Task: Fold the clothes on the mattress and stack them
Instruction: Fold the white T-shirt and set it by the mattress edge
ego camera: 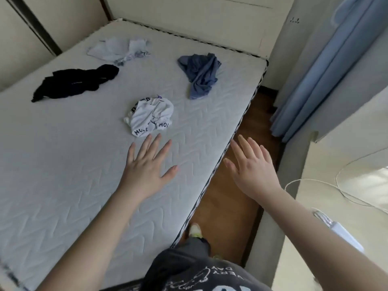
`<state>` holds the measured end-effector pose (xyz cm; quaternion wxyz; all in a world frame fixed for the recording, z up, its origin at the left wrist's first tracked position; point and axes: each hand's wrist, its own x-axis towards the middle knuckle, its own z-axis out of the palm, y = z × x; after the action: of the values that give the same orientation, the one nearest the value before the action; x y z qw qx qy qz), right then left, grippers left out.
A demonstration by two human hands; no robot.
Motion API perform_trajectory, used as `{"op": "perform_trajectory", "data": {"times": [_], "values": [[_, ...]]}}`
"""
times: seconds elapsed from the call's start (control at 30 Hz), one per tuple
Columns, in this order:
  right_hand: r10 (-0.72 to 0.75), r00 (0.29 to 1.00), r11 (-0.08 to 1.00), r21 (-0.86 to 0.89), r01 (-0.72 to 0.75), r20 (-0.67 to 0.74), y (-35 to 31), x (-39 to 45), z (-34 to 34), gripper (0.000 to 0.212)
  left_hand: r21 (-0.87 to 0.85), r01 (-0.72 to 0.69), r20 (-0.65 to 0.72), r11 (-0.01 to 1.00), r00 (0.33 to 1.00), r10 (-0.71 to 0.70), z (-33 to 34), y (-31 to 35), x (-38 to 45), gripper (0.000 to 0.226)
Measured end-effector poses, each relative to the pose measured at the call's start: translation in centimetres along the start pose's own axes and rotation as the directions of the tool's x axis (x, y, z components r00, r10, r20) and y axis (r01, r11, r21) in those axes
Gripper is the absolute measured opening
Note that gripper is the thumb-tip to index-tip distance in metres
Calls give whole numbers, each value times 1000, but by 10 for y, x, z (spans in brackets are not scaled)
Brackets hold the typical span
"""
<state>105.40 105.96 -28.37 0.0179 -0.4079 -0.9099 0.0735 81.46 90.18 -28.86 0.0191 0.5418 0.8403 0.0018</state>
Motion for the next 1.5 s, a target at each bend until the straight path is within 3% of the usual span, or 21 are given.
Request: {"op": "perform_trajectory", "data": {"times": [0.3, 0.83, 1.17, 1.5], "values": [[-237, 968, 969, -53, 242, 85, -49, 147, 17, 66, -59, 240, 9, 969, 971, -240, 20, -59, 61, 84], [-480, 853, 869, -24, 495, 206, -99, 333, 62, 65, -53, 384, 21, 922, 923, -384, 57, -133, 176, 71], [-633, 705, 757, 66, 650, 320, -116, 470, 141, 64, -108, 512, 64, 852, 859, -508, 116, -157, 269, 66], [-614, 682, 764, 83, 640, 397, -123, 576, 247, 65, -82, 513, 217, 855, 846, -487, 222, -200, 396, 67]]}}
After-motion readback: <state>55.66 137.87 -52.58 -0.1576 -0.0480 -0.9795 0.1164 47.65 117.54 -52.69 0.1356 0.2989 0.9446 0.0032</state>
